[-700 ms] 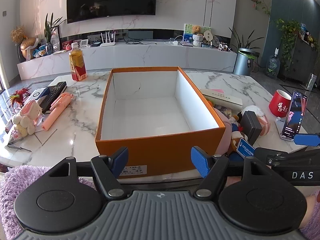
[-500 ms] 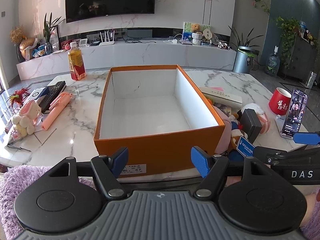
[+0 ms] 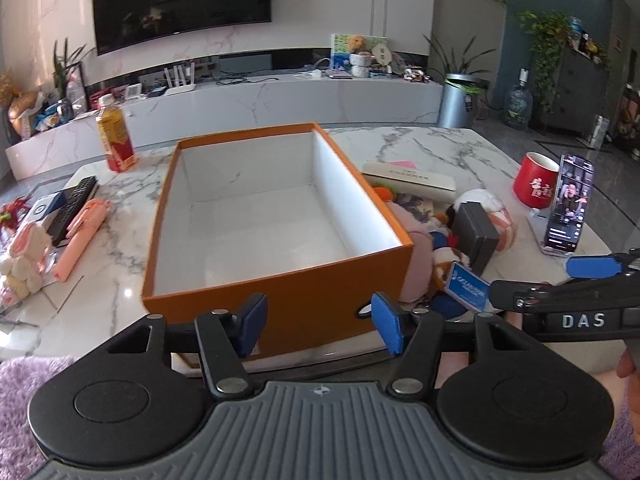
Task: Organize objects
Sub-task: 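Move the left gripper toward the pink fabric pouch beside the box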
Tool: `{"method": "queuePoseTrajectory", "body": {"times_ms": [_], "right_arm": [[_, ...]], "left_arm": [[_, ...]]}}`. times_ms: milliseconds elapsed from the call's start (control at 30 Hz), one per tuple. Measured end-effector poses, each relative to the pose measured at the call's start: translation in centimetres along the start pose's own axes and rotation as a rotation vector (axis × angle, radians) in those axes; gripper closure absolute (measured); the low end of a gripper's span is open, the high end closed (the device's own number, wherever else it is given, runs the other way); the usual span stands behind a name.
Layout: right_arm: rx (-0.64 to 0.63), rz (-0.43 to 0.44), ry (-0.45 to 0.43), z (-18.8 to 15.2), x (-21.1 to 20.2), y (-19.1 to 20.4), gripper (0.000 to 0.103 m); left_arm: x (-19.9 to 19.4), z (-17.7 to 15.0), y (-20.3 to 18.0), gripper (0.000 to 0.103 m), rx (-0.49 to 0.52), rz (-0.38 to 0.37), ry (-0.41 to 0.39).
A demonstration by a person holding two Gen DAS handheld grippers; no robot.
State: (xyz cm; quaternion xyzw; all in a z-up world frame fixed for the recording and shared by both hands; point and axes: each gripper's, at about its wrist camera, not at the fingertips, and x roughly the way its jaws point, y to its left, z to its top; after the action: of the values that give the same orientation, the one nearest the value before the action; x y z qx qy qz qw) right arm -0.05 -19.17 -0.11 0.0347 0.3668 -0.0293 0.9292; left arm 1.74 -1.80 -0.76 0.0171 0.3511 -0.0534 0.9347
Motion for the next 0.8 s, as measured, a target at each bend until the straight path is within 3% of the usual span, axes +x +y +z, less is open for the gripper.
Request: {"method": "queuePoseTrajectory", "body": {"times_ms": [100,333,533,800], "right_arm": [[0.029,-0.004,0.009,0.0,0.7,-1.0,0.003],[0.058,0.029,0.051,0.2,2.6,-2.2,0.027],[0.077,0.066,0.085,0.7,4.4,-3.0,0.043],[0.092,0.135,0.096,2.2,6.8,-3.2,0.044]], "left_arm": [[0.6,0.6,-1.0,0.044,0.038,-0.037,0.007],[2.5,2.5,-3.2,0.06,0.094,-0.142,0.036],[4.5,5.0,-4.9,0.066,0.136,-0.203,0.07],[8.2,8.5,-6.9,0.066,0.187,-0.208,0.165]]}}
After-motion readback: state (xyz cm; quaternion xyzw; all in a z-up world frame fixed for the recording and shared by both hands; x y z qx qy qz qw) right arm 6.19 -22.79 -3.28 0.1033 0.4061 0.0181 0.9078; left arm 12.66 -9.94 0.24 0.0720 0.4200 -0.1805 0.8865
